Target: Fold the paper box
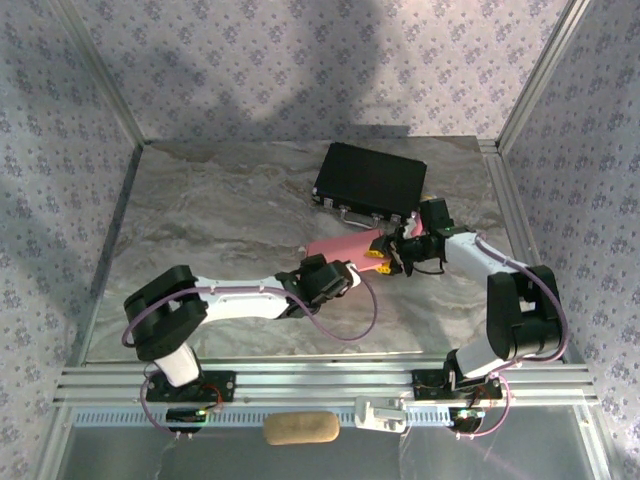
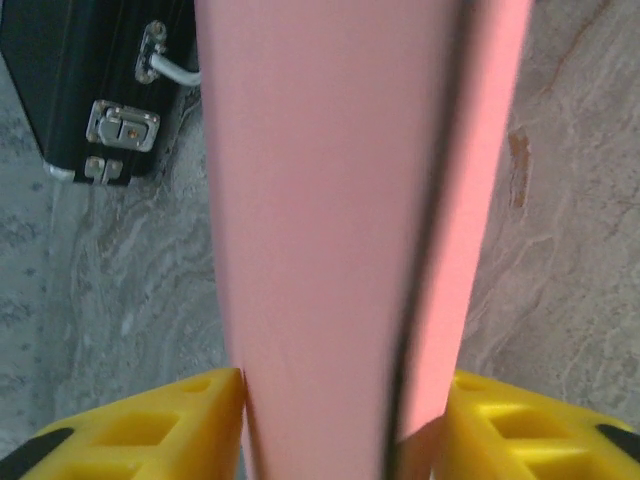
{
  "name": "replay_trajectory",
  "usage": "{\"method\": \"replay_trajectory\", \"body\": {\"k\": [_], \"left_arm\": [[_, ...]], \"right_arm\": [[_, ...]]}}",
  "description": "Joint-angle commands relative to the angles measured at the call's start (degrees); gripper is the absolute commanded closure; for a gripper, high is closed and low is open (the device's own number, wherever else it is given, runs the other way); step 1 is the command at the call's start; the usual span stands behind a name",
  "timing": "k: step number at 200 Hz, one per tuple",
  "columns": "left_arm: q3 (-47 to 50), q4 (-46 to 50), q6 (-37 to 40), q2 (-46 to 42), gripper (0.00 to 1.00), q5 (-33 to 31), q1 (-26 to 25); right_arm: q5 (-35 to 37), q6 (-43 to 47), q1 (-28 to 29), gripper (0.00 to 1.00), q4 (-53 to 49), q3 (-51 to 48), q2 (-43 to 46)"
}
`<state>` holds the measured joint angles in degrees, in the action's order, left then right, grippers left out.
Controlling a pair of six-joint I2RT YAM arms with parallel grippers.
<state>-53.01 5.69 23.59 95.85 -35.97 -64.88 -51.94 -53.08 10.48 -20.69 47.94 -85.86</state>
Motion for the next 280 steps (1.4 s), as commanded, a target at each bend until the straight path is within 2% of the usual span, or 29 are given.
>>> {"method": "replay_trajectory", "body": {"k": [1, 13, 36, 86, 117, 150, 165, 189, 215, 238, 261, 280], "left_arm": [[-2.1, -0.5, 1.0, 0.4, 0.63, -0.8, 0.2], [-2.7, 1.2, 0.6, -0.2, 0.71, 0.9, 0.2], [-3.4, 3.8, 0.2, -1.6, 0.74, 2.9, 0.2], [-9.3, 19.3, -2.4, -3.6, 0.76, 12.3, 0.7], [-15.5, 32.4, -4.7, -4.4, 0.76, 21.2, 2.8], [-22.2, 46.9, -6.7, -3.5, 0.76, 29.8, 5.0], [-25.0, 53.0, -7.1, -2.6, 0.76, 33.1, 5.8], [-28.5, 61.6, -7.6, 0.5, 0.77, 36.8, 6.7], [-30.6, 67.3, -7.7, 3.0, 0.78, 39.9, 8.1], [-31.3, 68.9, -6.6, 3.9, 0.76, 39.5, 9.7], [-32.2, 69.2, -5.3, 5.5, 0.75, 38.6, 11.8], [-32.7, 68.5, -4.1, 6.4, 0.70, 37.8, 12.9]], "right_arm": [[-2.3, 0.6, -0.6, 0.64, -3.2, 0.2, 1.2], [-2.5, 0.7, -1.0, 0.62, -3.1, 0.1, 1.1], [-2.6, 1.1, -1.2, 0.55, -3.2, 0.6, 1.2], [1.5, 8.3, -3.0, 0.33, -10.1, 4.1, 6.9], [6.2, 13.1, -4.4, 0.27, -16.2, 7.8, 15.5], [11.5, 16.5, -6.6, 0.27, -18.8, 10.6, 21.9], [12.9, 16.6, -6.9, 0.29, -19.0, 11.1, 22.7], [17.8, 21.6, -5.6, 0.35, -19.0, 11.1, 24.0], [27.1, 25.8, -0.8, 0.44, -17.6, 8.4, 25.9], [35.1, 28.3, 5.8, 0.49, -14.5, 4.6, 27.2], [43.4, 32.2, 13.1, 0.50, -11.2, 2.0, 28.1], [45.5, 34.7, 15.8, 0.49, -7.9, -0.1, 28.2]]}}
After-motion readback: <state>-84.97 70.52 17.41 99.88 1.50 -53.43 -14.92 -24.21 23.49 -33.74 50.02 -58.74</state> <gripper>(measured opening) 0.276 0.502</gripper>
